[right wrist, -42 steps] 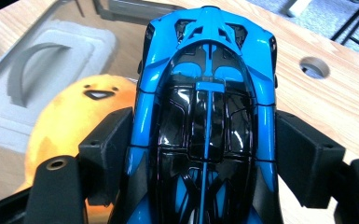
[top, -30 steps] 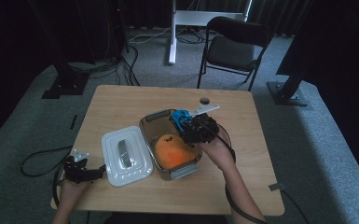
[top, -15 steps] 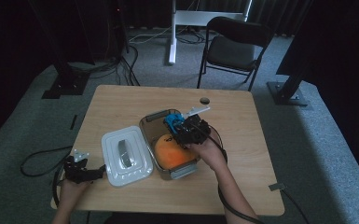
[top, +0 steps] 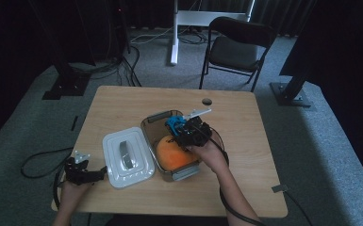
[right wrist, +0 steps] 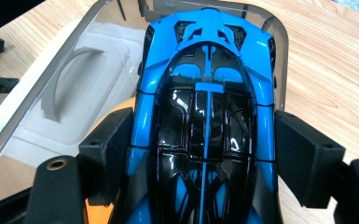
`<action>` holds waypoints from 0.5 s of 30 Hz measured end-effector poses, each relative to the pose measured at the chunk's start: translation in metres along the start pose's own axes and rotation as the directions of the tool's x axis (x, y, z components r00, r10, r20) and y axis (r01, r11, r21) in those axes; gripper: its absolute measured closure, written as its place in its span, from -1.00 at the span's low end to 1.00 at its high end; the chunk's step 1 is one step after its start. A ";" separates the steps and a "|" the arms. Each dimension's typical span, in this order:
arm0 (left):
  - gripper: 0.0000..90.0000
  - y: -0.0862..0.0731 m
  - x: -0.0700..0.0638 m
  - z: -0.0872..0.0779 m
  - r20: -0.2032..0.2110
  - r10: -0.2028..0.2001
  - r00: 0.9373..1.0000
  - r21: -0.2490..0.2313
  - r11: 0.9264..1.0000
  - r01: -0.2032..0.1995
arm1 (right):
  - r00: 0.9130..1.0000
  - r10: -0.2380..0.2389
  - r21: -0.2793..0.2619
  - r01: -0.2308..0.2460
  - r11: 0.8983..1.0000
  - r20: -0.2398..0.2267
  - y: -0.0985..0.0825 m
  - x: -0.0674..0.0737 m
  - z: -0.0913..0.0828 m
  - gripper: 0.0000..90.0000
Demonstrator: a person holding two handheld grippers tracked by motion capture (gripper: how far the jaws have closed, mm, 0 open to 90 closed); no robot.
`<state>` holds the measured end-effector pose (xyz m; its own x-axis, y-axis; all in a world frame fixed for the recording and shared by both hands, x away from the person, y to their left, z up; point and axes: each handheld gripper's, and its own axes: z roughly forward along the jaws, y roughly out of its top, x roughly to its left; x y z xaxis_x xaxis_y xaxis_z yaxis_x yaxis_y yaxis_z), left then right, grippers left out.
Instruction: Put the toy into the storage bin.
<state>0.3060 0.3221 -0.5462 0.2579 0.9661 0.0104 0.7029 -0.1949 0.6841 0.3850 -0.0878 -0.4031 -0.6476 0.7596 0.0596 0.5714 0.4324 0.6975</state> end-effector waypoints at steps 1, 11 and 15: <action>-0.99 0.000 0.000 0.000 0.000 0.000 1.000 0.000 1.000 0.000 | 1.000 0.002 0.000 -0.002 1.000 -0.001 0.000 0.000 0.000 -0.44; -0.99 0.000 0.000 0.000 0.000 0.000 1.000 0.000 1.000 0.000 | 1.000 -0.001 0.008 0.001 1.000 -0.022 0.000 0.004 0.004 -0.44; -0.99 0.000 0.000 0.000 0.000 -0.001 1.000 -0.001 1.000 0.001 | 1.000 0.008 0.010 -0.008 1.000 -0.024 0.000 0.003 0.007 -0.44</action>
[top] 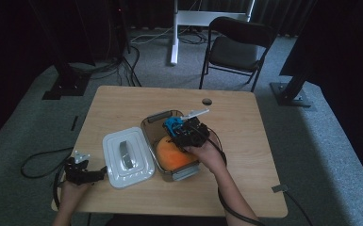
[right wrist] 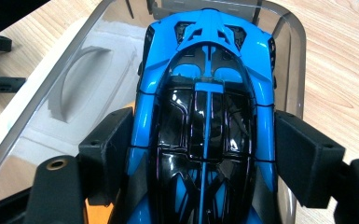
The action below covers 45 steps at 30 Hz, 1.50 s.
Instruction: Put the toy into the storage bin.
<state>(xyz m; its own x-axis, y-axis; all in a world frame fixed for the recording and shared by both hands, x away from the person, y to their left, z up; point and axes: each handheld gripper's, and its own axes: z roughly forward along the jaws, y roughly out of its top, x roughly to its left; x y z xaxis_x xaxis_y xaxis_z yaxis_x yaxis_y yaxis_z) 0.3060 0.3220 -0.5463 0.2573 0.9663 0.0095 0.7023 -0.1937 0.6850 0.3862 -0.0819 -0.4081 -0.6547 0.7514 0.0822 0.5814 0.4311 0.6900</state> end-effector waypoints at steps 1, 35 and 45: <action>-0.99 0.000 0.000 0.000 0.001 -0.002 1.000 0.000 1.000 0.002 | 1.000 0.004 0.001 -0.004 1.000 -0.001 0.000 0.000 0.001 -0.44; -0.99 0.000 0.000 0.000 0.000 0.002 1.000 0.003 1.000 -0.002 | 0.998 0.037 -0.012 -0.037 0.999 -0.052 -0.005 -0.012 -0.001 -0.46; -0.99 0.000 0.000 0.000 0.000 0.002 1.000 0.003 1.000 -0.002 | 0.999 0.034 -0.021 -0.035 0.999 -0.041 -0.008 -0.016 -0.006 -0.63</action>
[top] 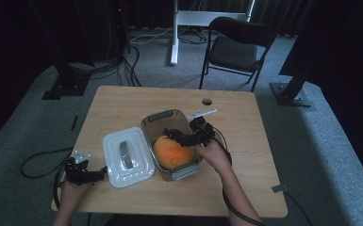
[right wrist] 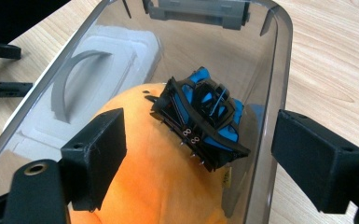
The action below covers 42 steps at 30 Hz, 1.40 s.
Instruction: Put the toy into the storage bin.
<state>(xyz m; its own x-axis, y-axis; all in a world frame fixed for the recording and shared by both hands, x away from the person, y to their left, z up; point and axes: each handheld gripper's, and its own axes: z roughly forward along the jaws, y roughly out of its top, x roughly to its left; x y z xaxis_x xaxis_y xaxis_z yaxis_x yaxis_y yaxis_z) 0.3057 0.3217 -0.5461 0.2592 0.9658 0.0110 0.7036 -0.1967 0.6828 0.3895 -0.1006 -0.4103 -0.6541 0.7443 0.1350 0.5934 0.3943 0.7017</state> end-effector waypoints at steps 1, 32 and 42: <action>-0.99 0.000 0.000 0.000 0.000 0.000 1.000 0.000 1.000 0.000 | 1.000 0.000 0.002 0.000 1.000 0.000 -0.001 -0.001 0.000 -0.65; -0.99 0.004 0.001 -0.007 -0.010 -0.037 0.999 0.017 0.999 0.037 | 0.996 0.002 -0.092 0.006 0.996 0.085 -0.035 -0.036 -0.013 -0.72; -0.99 0.014 -0.010 -0.018 0.019 -0.059 0.998 -0.007 0.998 0.059 | 0.997 0.020 -0.112 -0.011 0.994 0.076 -0.045 -0.049 -0.018 -0.73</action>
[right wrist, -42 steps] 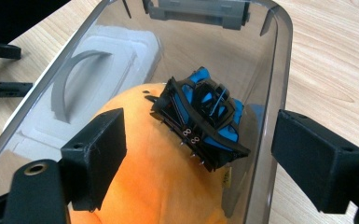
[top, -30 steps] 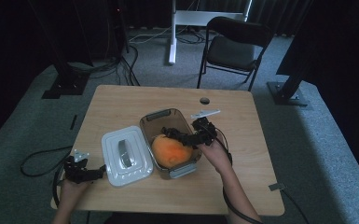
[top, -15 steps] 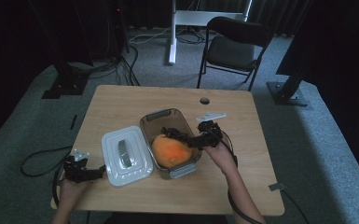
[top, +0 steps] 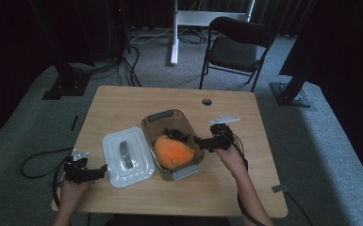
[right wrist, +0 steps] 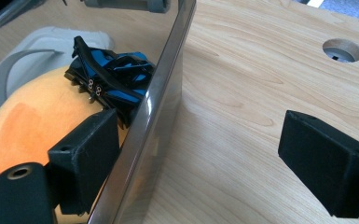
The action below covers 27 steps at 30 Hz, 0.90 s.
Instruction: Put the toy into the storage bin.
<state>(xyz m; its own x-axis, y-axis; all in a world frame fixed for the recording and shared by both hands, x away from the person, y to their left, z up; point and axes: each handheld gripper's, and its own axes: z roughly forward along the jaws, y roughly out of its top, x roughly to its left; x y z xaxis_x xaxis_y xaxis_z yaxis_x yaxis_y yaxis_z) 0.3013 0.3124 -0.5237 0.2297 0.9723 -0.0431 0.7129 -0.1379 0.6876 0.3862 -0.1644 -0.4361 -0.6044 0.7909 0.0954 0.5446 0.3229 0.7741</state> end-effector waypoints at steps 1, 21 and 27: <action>-0.99 0.001 -0.001 0.000 0.004 0.001 1.000 0.001 1.000 -0.001 | 1.000 -0.001 -0.006 0.001 1.000 -0.006 0.000 0.000 0.000 -0.73; -0.99 0.010 -0.020 0.002 0.046 0.021 0.999 0.009 1.000 -0.021 | 1.000 -0.010 -0.036 0.010 0.999 -0.010 -0.003 -0.005 -0.010 -0.73; -0.99 0.013 -0.027 0.005 0.056 0.028 0.998 0.007 1.000 -0.028 | 1.000 0.018 -0.023 -0.018 1.000 0.021 -0.008 -0.017 -0.011 -0.73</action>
<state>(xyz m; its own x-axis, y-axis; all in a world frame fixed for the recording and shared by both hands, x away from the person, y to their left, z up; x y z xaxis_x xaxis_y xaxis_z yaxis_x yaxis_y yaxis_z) 0.3075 0.2835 -0.5168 0.2865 0.9559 -0.0648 0.7108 -0.1667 0.6834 0.3854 -0.1861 -0.4366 -0.5820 0.8074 0.0964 0.5420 0.2968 0.7863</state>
